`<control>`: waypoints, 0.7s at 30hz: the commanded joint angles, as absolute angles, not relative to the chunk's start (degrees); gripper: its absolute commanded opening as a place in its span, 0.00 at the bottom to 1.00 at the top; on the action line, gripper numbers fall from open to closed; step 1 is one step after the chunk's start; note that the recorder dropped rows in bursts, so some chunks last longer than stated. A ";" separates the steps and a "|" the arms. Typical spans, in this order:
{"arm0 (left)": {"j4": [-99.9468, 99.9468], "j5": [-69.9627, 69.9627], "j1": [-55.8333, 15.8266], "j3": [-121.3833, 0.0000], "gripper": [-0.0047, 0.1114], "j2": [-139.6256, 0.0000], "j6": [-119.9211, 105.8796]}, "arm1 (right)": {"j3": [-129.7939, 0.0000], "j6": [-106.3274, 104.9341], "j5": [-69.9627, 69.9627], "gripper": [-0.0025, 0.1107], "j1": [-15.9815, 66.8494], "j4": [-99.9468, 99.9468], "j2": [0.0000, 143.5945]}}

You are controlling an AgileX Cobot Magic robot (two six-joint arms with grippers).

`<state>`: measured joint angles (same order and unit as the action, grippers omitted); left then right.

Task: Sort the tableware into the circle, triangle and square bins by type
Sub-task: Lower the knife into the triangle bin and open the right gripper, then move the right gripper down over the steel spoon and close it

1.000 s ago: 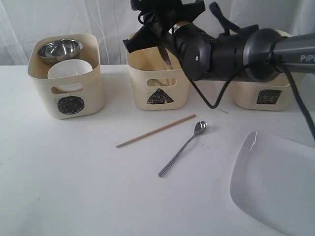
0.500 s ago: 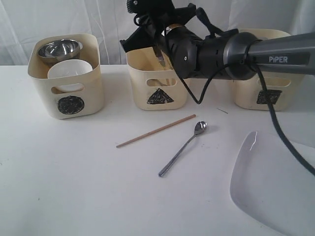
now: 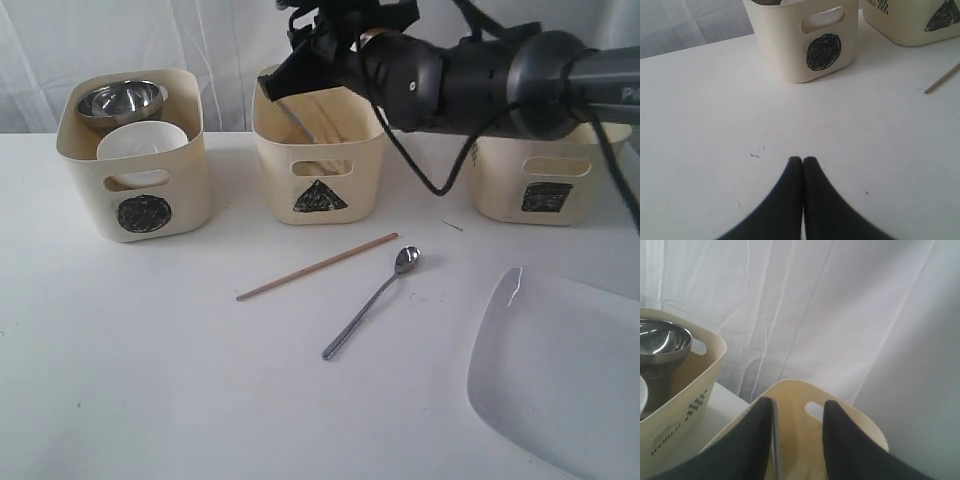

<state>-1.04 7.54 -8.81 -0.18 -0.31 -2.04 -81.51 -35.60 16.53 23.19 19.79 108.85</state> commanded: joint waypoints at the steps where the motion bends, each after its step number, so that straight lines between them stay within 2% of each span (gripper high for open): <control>1: -0.95 7.75 -8.70 0.00 0.04 0.00 -1.97 | -76.80 -40.65 12.39 0.32 22.85 20.28 101.42; 6: -0.95 7.75 -8.70 0.00 0.04 0.00 -1.97 | -72.37 -42.90 -0.78 0.32 22.85 20.17 93.84; 16: -0.95 7.75 -8.70 0.00 0.04 0.00 -1.97 | -71.53 -43.33 -42.53 0.32 22.85 9.52 89.40; 21: -0.95 7.75 -8.70 0.00 0.04 0.00 -1.97 | -70.69 -53.52 -48.45 0.32 22.85 -1.95 91.54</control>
